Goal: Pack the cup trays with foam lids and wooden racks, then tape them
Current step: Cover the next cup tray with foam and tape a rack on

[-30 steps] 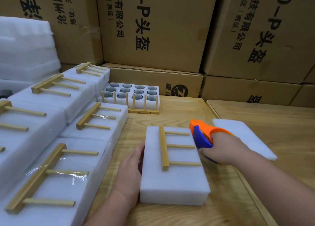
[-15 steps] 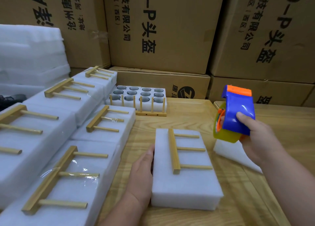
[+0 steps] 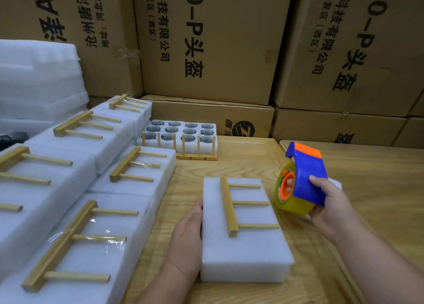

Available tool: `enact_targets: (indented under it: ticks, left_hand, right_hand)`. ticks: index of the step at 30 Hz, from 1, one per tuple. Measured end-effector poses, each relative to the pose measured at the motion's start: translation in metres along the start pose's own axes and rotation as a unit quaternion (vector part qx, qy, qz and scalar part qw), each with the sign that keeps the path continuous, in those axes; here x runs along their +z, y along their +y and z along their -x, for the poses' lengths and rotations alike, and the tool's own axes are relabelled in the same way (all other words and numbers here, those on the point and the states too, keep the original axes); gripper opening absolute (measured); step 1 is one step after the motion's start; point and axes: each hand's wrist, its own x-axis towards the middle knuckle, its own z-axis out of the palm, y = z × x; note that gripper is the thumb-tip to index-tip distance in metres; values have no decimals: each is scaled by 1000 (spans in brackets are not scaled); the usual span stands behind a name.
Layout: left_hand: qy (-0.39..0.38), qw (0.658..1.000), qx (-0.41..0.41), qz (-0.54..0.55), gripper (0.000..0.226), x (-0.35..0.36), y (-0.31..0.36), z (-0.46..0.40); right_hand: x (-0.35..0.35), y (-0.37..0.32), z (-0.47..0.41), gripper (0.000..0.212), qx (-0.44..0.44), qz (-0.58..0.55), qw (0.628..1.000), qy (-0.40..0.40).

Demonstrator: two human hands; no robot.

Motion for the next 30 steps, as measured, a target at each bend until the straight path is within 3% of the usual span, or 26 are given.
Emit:
enact_targets:
  ticks: [3,13,18,22,24,27,30]
  left_hand:
    - [5,1000,-6,-1,34,0,1,1]
    - [-3,1000,-24,-2,34,2,8,6]
    - [-17,1000,-21,-15,35,5,4,7]
    - [-46,998,-17,-46,36,3,5,7]
    - [-46,998,-23,-40,34,4,12,5]
    - [-5,991,64,-113,40,2,25,8]
    - [-47,961,171,-211,69,13,51,15]
  right_hand:
    - [-7,1,-1,33,-3,25,1000,-2]
    - [-46,-34,-5,17,-4,228,973,35]
    - [-37,-35,-3,32,-20,173,984,24]
    - [-9,-37,8,58,-6,152,988,-20]
    - [3,-44,15,55,-11,151,987,-59]
    - [19,-56,28,41,-46,99,988,-105]
    - [36,-61,43,36,-41,9,989,-142]
